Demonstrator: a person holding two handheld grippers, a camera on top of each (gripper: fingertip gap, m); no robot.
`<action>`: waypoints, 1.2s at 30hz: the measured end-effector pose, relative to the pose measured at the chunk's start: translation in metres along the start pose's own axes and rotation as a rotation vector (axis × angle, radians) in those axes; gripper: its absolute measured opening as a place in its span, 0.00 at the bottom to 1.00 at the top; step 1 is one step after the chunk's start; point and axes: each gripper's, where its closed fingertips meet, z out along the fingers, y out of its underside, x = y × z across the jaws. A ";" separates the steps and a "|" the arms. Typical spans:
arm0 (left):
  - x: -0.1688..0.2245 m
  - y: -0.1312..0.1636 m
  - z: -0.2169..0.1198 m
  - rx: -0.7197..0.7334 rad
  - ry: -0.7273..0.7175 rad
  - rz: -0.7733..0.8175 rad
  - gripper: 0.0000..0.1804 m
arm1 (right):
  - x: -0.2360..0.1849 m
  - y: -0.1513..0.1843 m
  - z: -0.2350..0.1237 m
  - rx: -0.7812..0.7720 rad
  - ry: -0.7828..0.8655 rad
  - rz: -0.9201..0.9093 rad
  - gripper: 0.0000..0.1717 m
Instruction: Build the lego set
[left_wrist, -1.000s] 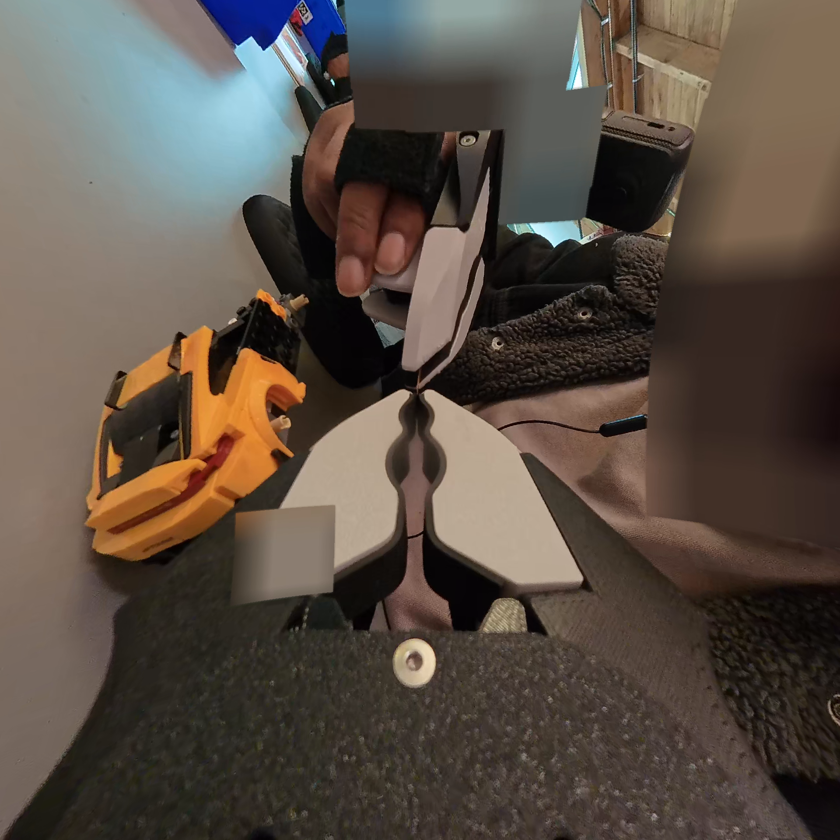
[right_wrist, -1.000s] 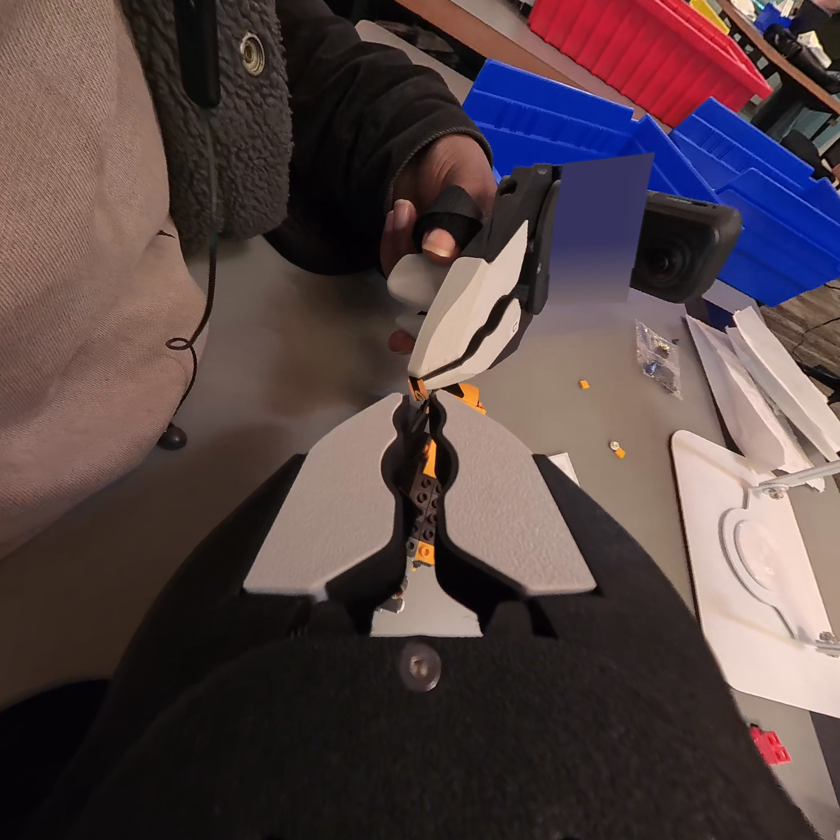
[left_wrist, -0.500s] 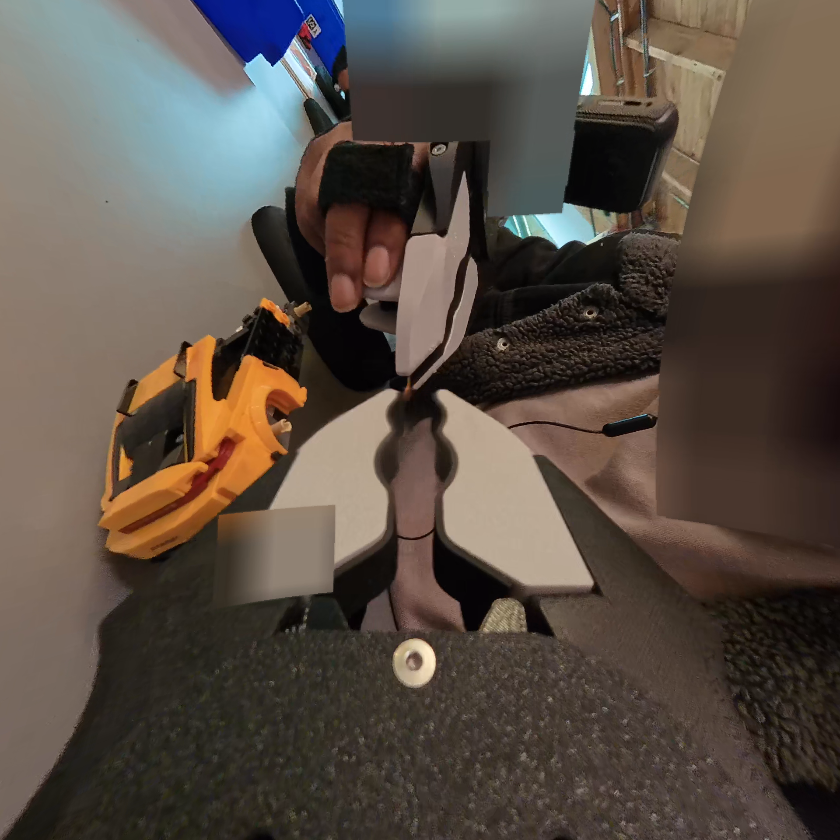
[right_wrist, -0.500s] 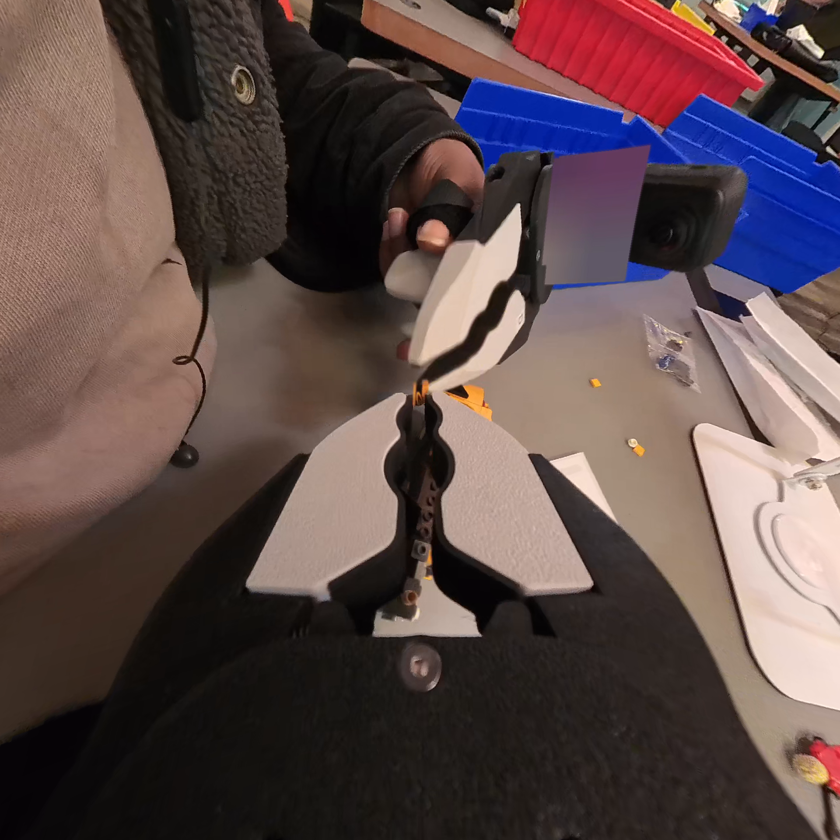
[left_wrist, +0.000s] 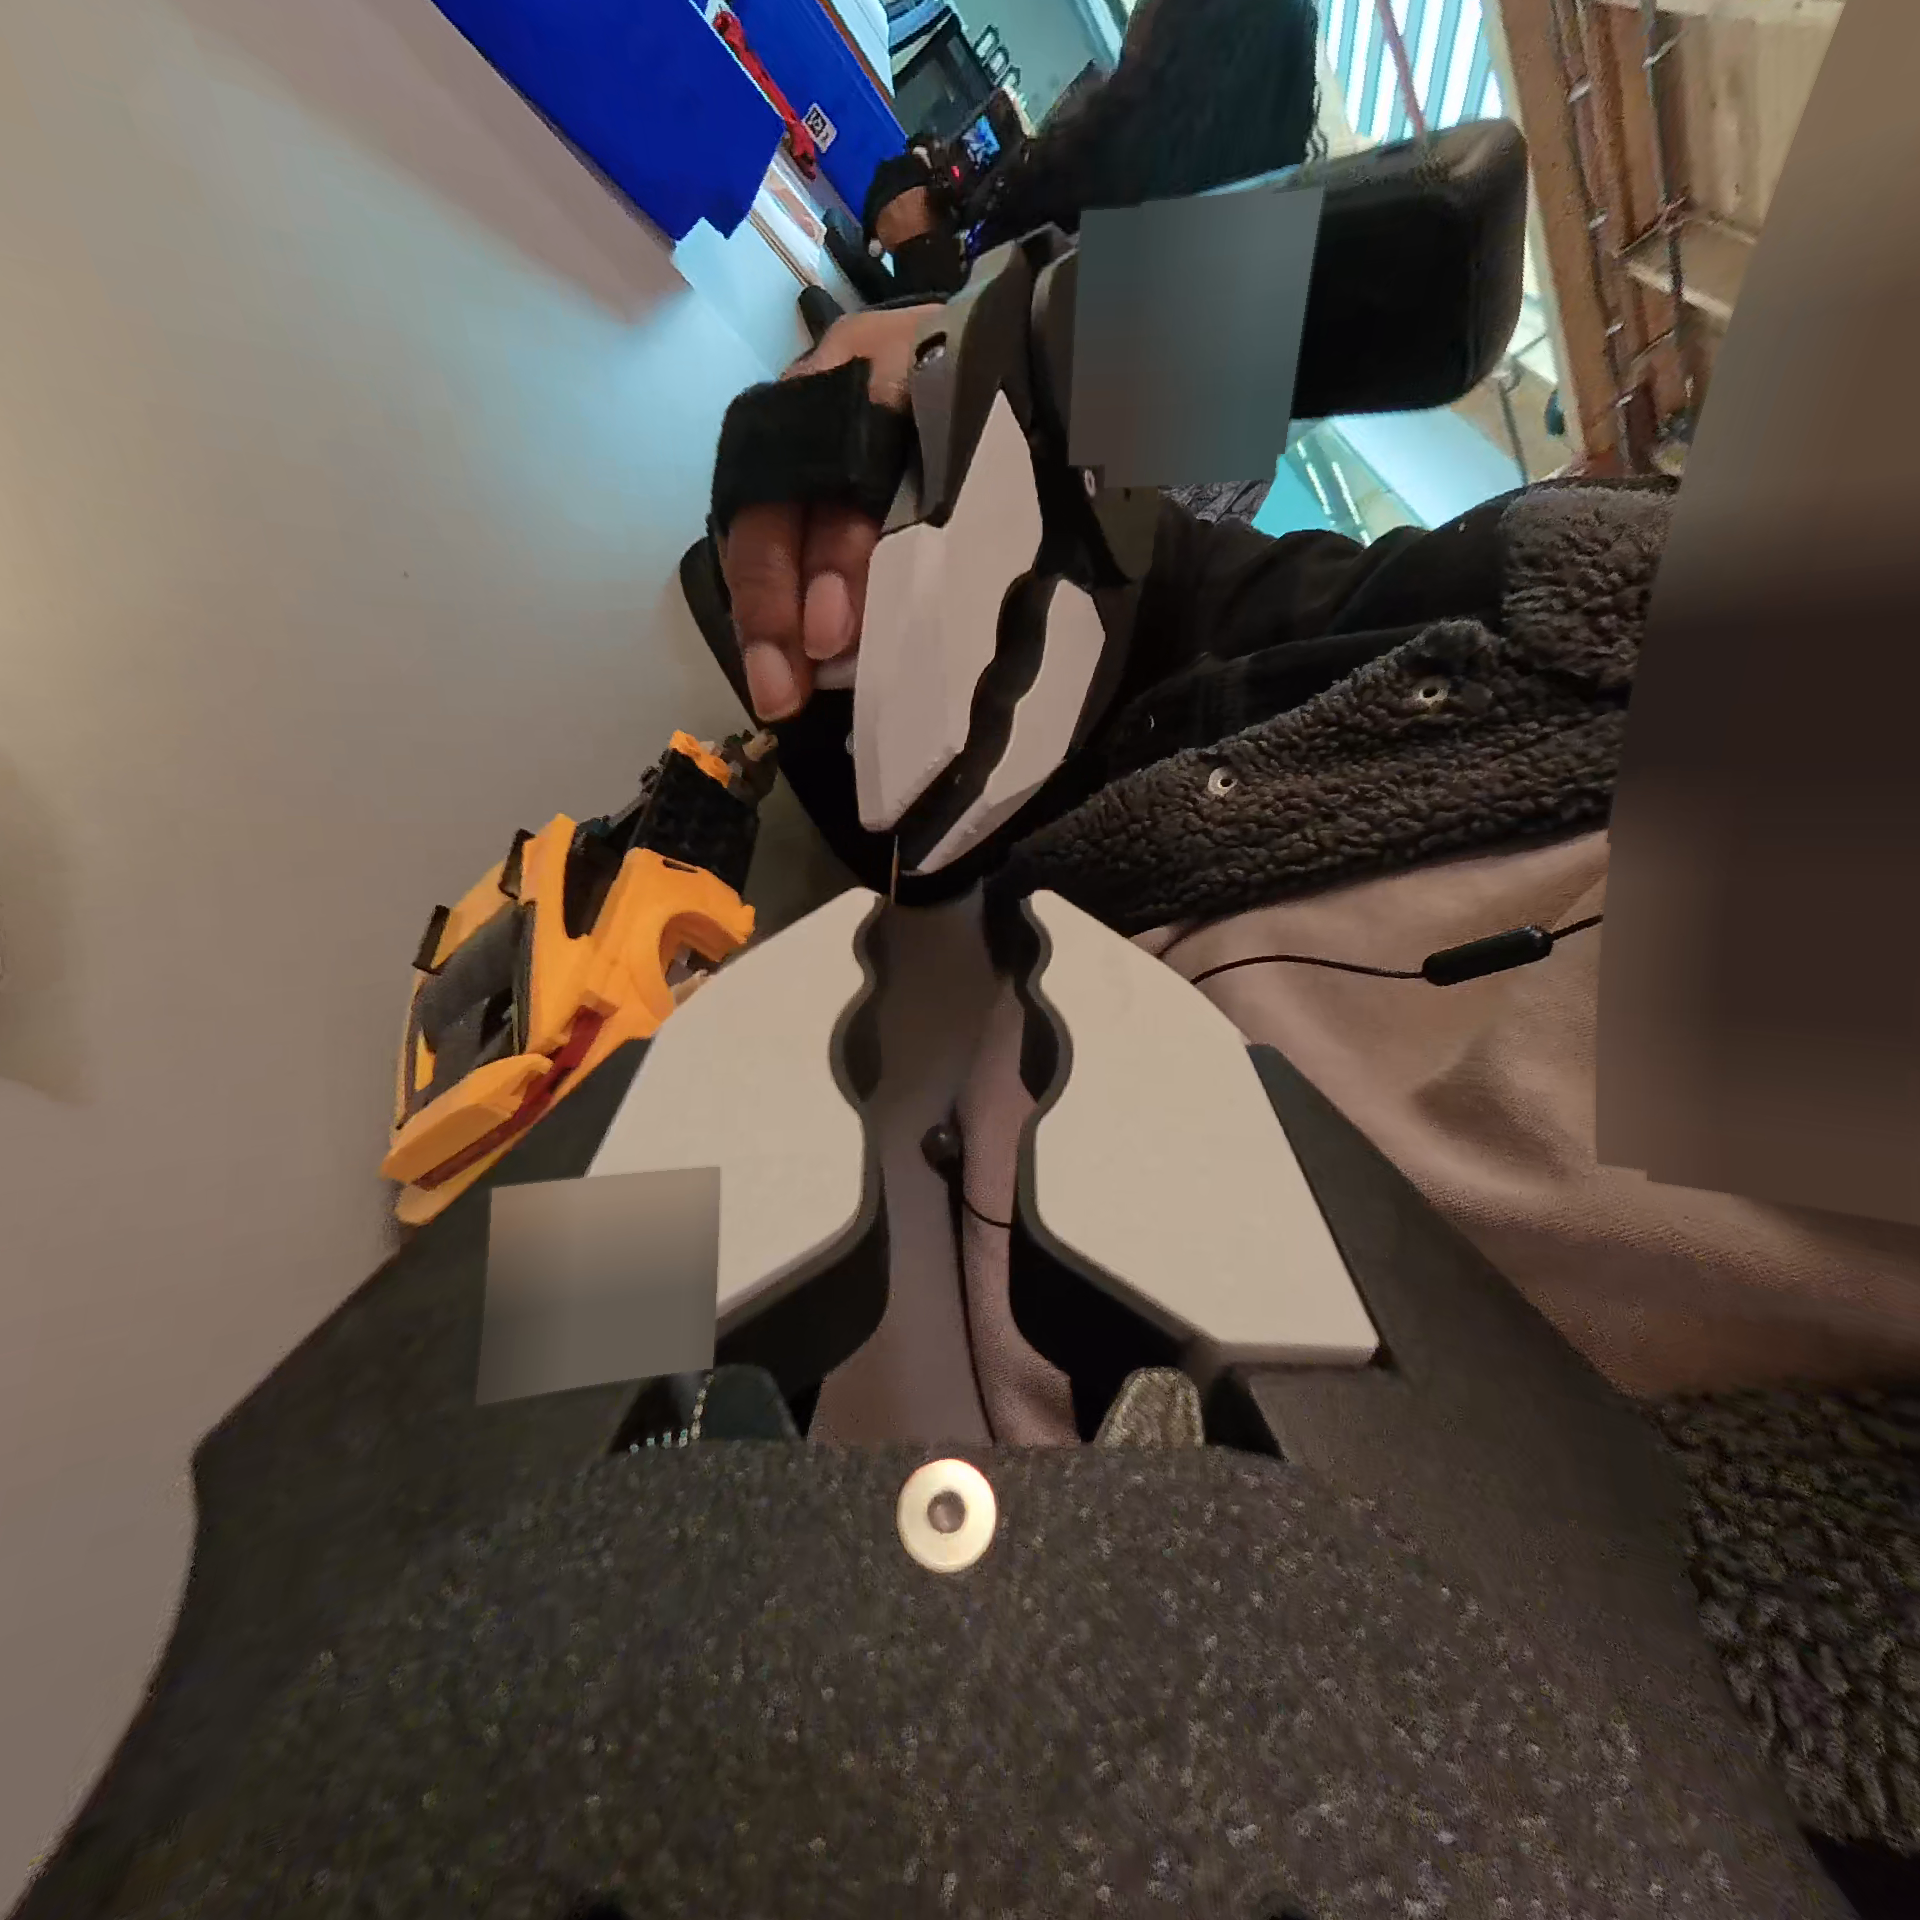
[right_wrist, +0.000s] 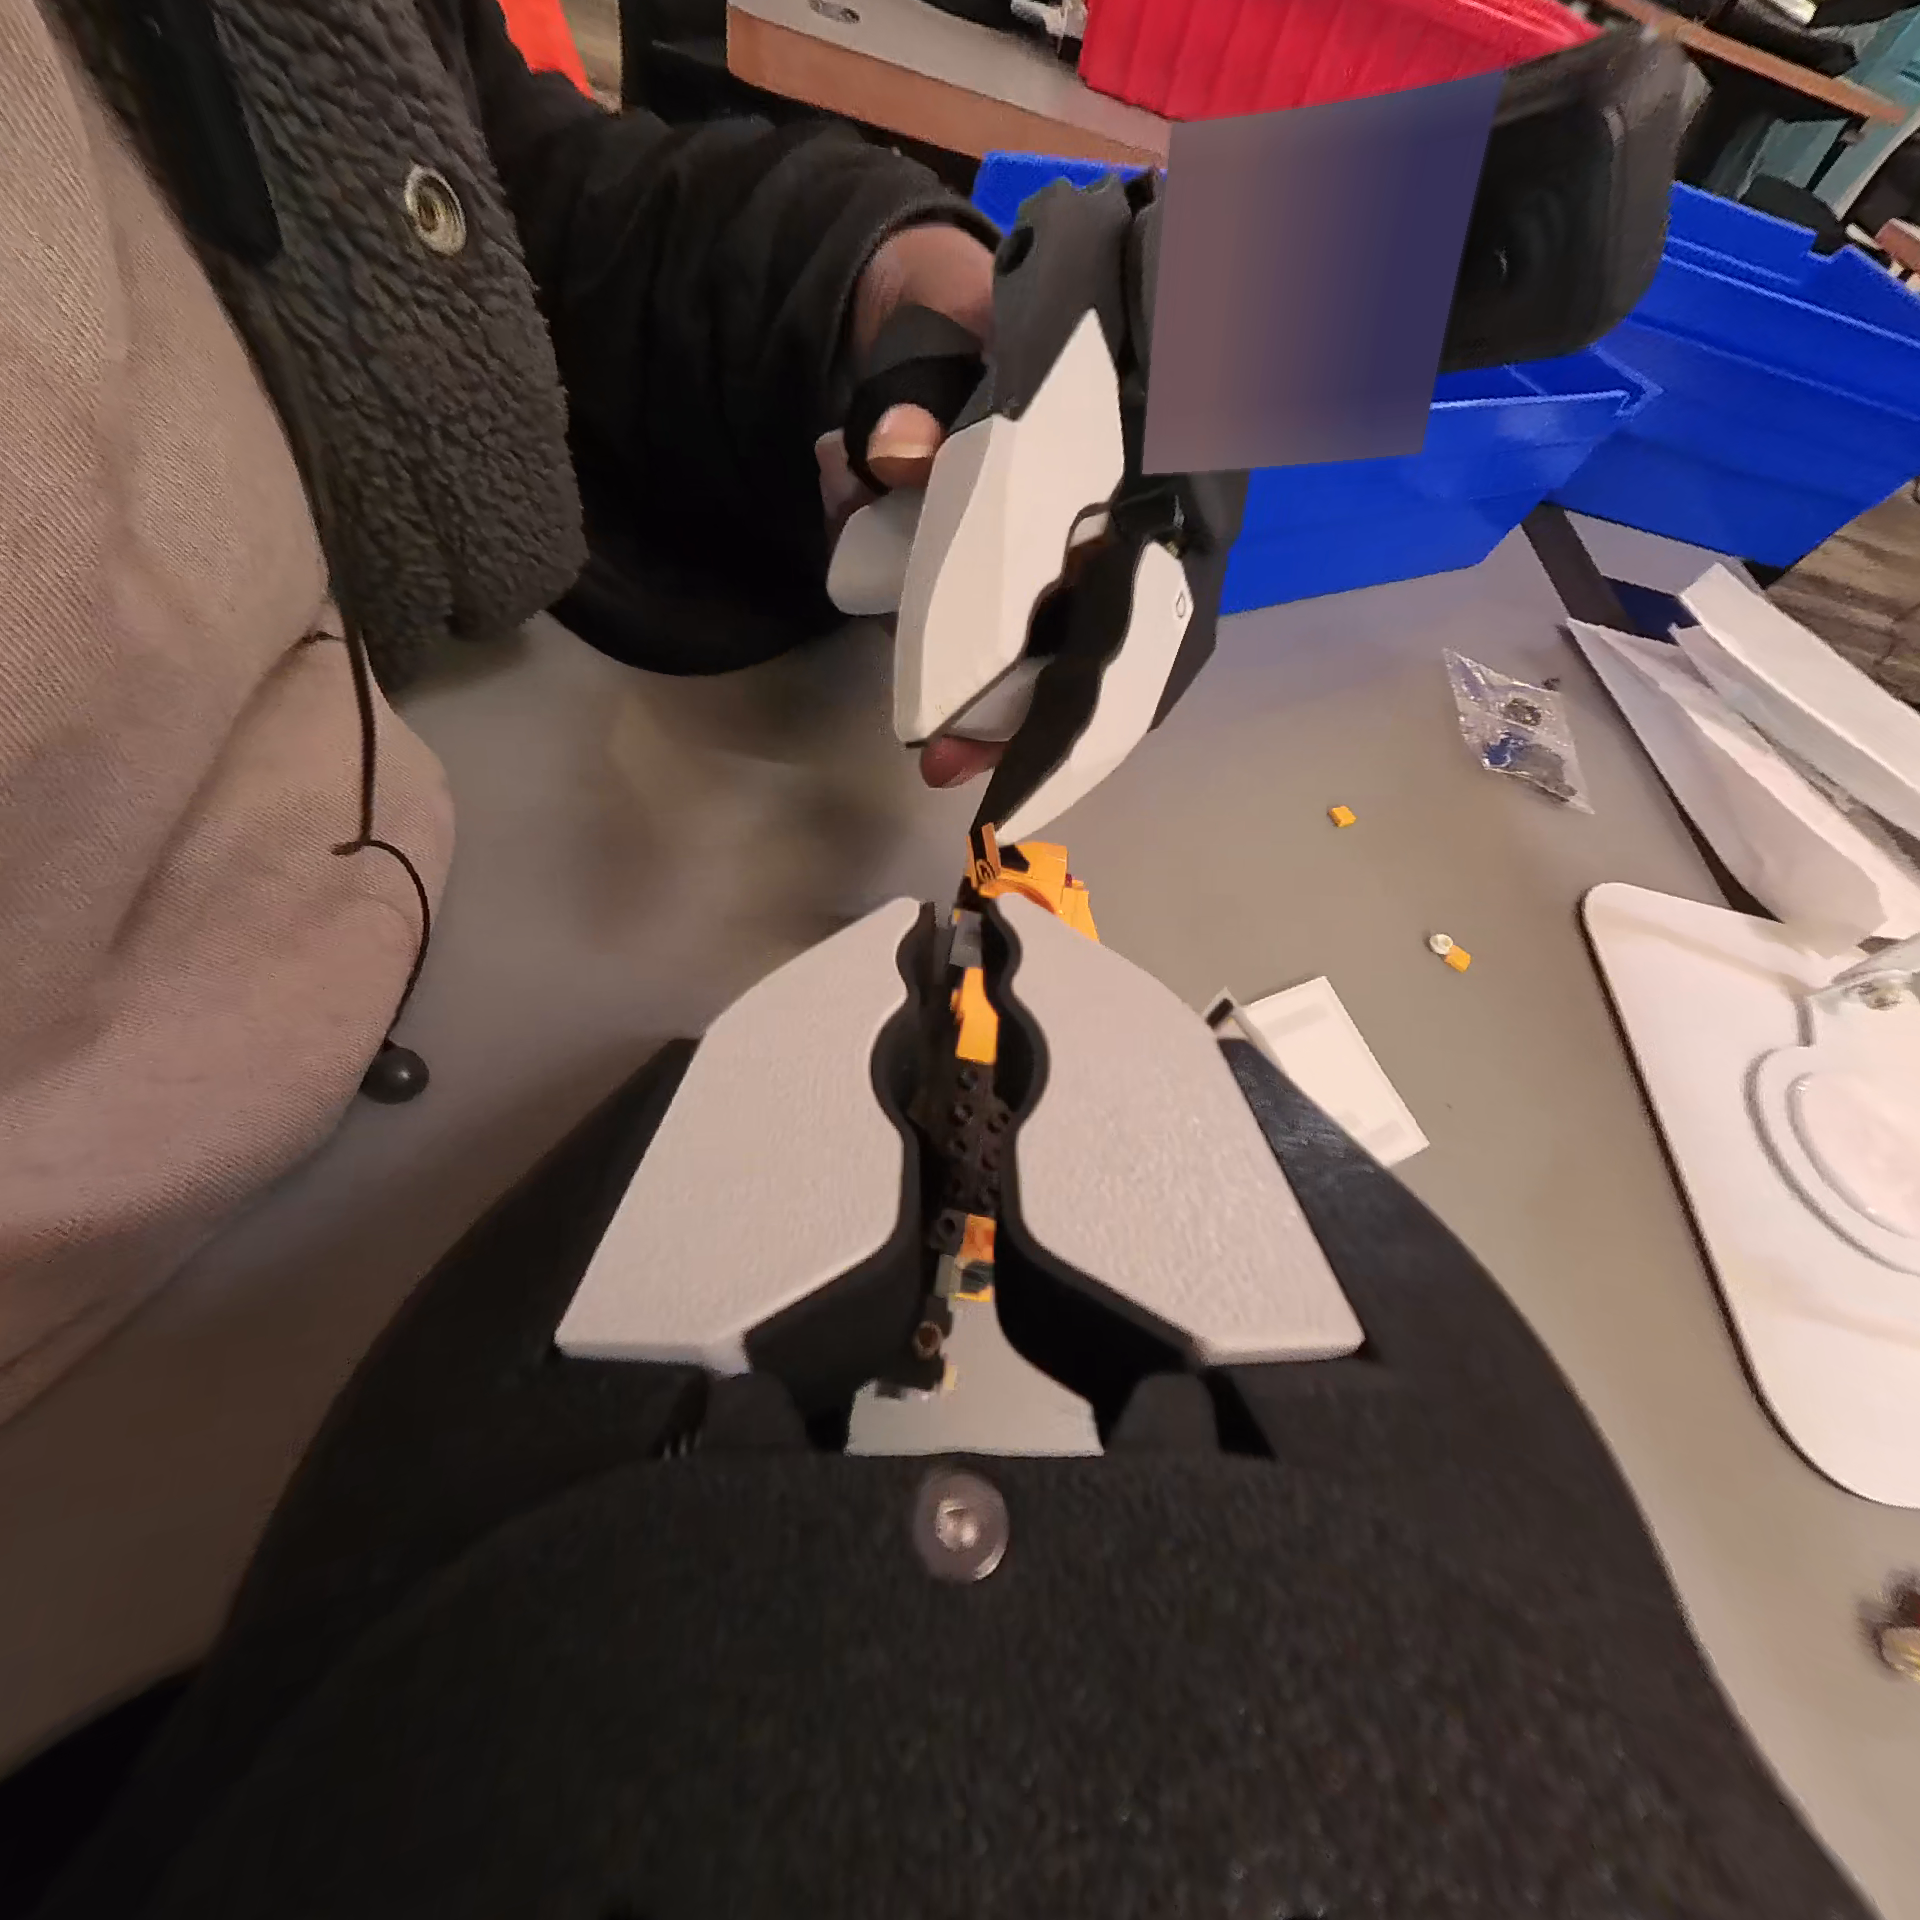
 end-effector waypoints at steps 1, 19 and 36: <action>0.000 0.000 0.000 0.001 0.010 -0.010 0.12 | 0.000 0.001 0.001 -0.016 0.010 -0.026 0.06; 0.003 0.001 0.005 -0.016 -0.060 0.170 0.10 | -0.001 -0.009 -0.001 0.059 -0.084 0.371 0.03; -0.008 -0.006 -0.005 -0.012 -0.199 0.310 0.23 | 0.009 -0.022 -0.010 0.175 -0.142 0.586 0.00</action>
